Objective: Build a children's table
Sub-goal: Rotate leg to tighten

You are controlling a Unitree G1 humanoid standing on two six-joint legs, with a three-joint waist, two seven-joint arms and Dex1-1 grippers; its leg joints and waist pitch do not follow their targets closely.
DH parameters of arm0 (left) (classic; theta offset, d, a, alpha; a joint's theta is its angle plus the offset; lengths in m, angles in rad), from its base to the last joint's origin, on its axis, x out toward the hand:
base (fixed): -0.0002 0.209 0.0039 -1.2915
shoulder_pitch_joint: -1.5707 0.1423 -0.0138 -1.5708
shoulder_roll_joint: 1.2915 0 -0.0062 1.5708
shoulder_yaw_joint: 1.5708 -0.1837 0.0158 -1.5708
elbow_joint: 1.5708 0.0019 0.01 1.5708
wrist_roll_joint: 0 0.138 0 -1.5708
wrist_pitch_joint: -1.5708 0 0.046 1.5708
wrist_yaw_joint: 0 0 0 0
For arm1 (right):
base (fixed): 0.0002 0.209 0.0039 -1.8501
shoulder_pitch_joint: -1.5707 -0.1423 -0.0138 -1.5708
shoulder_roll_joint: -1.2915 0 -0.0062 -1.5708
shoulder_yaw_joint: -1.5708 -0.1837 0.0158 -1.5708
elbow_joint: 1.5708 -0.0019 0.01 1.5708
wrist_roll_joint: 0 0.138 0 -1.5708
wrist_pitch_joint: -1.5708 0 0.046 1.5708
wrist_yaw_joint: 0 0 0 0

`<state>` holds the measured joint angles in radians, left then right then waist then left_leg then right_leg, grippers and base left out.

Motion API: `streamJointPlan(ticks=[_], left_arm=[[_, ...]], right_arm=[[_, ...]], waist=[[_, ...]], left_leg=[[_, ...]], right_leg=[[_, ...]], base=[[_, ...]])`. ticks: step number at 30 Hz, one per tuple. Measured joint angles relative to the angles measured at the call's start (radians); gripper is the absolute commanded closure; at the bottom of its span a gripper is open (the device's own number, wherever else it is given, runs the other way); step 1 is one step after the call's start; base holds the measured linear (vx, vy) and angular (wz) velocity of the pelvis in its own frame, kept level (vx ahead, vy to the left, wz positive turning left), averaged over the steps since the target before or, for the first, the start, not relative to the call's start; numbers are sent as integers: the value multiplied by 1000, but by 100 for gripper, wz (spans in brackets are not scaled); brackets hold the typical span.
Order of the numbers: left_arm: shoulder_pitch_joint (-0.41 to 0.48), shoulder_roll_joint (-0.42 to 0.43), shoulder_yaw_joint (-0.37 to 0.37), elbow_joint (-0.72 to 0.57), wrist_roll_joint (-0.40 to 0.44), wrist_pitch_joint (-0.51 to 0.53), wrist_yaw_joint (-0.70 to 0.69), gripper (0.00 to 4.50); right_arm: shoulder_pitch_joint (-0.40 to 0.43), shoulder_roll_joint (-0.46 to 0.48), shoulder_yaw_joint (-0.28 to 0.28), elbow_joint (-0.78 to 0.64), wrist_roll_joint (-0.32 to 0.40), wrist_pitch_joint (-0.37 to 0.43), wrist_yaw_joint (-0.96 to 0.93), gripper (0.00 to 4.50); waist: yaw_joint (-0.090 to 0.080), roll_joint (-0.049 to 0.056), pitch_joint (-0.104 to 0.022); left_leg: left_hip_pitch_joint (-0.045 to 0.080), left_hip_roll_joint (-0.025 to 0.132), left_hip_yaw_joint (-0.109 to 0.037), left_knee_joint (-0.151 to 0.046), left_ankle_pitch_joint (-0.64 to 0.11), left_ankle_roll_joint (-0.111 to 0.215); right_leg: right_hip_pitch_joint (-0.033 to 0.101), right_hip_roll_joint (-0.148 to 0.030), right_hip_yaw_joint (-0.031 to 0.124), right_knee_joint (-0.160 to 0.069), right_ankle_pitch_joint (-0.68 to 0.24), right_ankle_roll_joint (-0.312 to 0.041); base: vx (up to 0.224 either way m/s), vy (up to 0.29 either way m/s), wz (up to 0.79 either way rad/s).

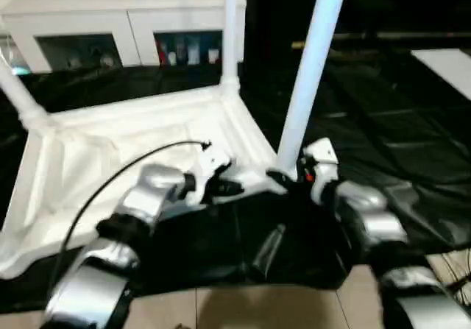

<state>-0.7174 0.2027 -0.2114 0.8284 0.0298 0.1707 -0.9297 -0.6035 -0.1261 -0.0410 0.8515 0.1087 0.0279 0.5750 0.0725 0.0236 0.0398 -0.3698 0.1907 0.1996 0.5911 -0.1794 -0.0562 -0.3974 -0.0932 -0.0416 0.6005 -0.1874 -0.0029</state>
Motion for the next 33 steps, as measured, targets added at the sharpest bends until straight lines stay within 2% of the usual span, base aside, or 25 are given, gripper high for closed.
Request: streamJointPlan(ticks=[2,6,11,15,16,18,20,22,25,29,33], left_arm=[[-22,-27,8,39,10,-8,69,450],[-42,-58,9,83,27,-37,140,450],[-49,-62,11,108,36,-61,151,450],[-51,-62,11,120,43,-82,151,450],[-51,-62,10,121,44,-86,150,450],[-51,-61,10,123,46,-93,148,450],[-51,-56,10,124,47,-104,146,450],[-50,-54,10,124,48,-109,145,450],[-48,-53,9,119,51,-115,136,450],[-38,-46,7,99,53,-129,103,450],[-32,-32,6,84,48,-134,69,450]], right_arm=[[-40,44,-30,45,-1,2,-131,180],[-81,97,-43,104,-14,-22,-313,180],[-97,121,-53,138,-44,-57,-376,180],[-97,121,-52,150,-49,-79,-376,180],[-97,121,-52,150,-47,-82,-375,145],[-97,121,-53,151,-41,-85,-373,111],[-94,124,-52,150,-41,-97,-356,104],[-92,124,-52,150,-42,-106,-346,66],[-85,117,-47,141,-42,-113,-312,43],[-54,54,-5,88,-46,-115,-191,16],[-51,-38,51,9,-79,-115,-42,16]], waist=[[-10,0,0],[-13,2,-1],[-14,2,-2],[-14,3,-2],[-14,3,-2],[-14,3,-2],[-14,2,-2],[-14,2,-2],[-15,2,-2],[-13,2,-1],[-8,3,-1]], left_leg=[[0,-1,0,-1,0,0],[0,-2,0,-4,0,0],[1,-2,0,-4,0,0],[2,-3,0,-6,0,0],[2,-3,0,-7,0,0],[2,-3,0,-8,0,0],[1,-3,0,-9,0,0],[1,-3,0,-11,0,0],[1,-3,0,-12,0,0],[0,-3,1,-13,0,0],[0,-2,1,-16,0,0]], right_leg=[[0,0,0,-1,0,1],[1,0,1,-6,0,1],[1,0,2,-7,0,1],[1,0,2,-7,-1,1],[1,0,2,-7,-1,1],[1,0,2,-7,-1,1],[0,0,1,-8,-1,1],[-1,0,2,-9,-1,1],[-1,0,1,-9,-1,1],[-2,0,1,-8,0,0],[-2,0,0,-6,2,-2]], base=[[0,0,0],[0,0,0],[0,0,0],[0,0,0],[0,0,0],[0,0,0],[0,0,0],[0,0,0],[0,0,0],[0,0,0],[0,0,0]])
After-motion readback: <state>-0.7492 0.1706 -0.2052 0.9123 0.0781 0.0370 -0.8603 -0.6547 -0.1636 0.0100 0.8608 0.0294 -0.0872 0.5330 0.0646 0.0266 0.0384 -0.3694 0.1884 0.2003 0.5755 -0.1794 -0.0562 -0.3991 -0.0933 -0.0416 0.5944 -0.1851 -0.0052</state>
